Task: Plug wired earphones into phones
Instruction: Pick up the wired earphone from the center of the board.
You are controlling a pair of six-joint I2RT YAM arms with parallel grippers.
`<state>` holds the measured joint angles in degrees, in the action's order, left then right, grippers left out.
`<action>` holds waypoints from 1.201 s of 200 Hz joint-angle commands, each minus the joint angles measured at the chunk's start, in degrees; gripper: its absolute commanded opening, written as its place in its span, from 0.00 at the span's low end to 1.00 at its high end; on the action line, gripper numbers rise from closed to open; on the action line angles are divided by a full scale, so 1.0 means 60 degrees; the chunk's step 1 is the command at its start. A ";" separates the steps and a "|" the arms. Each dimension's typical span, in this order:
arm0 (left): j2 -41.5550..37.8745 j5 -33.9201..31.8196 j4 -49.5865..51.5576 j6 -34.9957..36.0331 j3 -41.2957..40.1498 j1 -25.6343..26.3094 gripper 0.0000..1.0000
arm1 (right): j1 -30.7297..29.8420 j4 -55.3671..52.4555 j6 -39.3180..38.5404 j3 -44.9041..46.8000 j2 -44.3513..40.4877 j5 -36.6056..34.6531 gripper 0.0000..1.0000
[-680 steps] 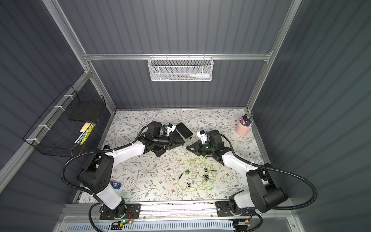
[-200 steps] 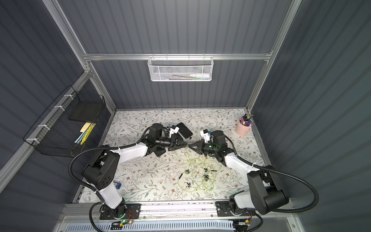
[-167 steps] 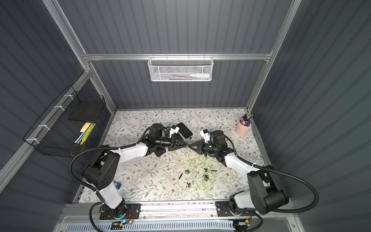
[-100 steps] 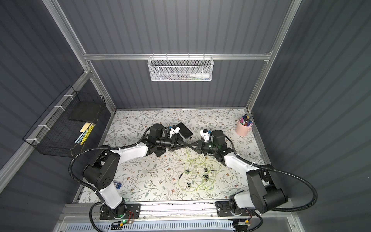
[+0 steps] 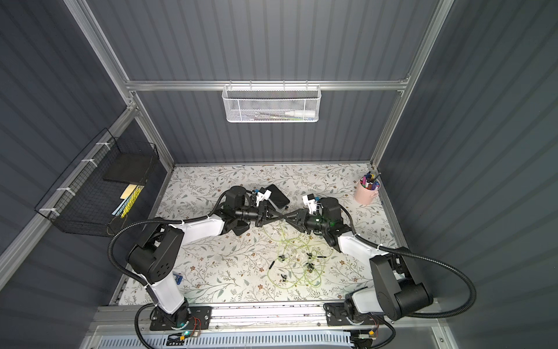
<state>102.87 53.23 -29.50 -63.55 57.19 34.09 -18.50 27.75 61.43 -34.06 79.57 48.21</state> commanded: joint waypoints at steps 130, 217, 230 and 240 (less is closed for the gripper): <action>0.0193 0.0641 -0.0973 -0.0595 -0.0210 0.0047 0.00 | 0.0184 0.0895 0.0191 0.0002 0.0225 0.0271 0.16; -0.0260 -0.0016 0.0747 0.0326 0.0108 -0.0126 0.44 | 0.0213 0.0982 0.0188 0.0066 0.0223 0.0235 0.01; -0.0700 -0.0523 0.2082 0.0952 0.0317 -0.0362 0.62 | 0.0227 0.1005 0.0175 0.0081 0.0268 0.0177 0.00; -0.1079 -0.1167 0.3324 0.1371 0.0471 -0.0636 0.69 | 0.0227 0.1067 0.0170 0.0110 0.0295 0.0154 0.00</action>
<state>102.10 52.77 -25.54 -62.57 56.82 33.12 -17.43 32.27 62.96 -33.87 80.86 49.08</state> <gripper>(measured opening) 0.611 0.092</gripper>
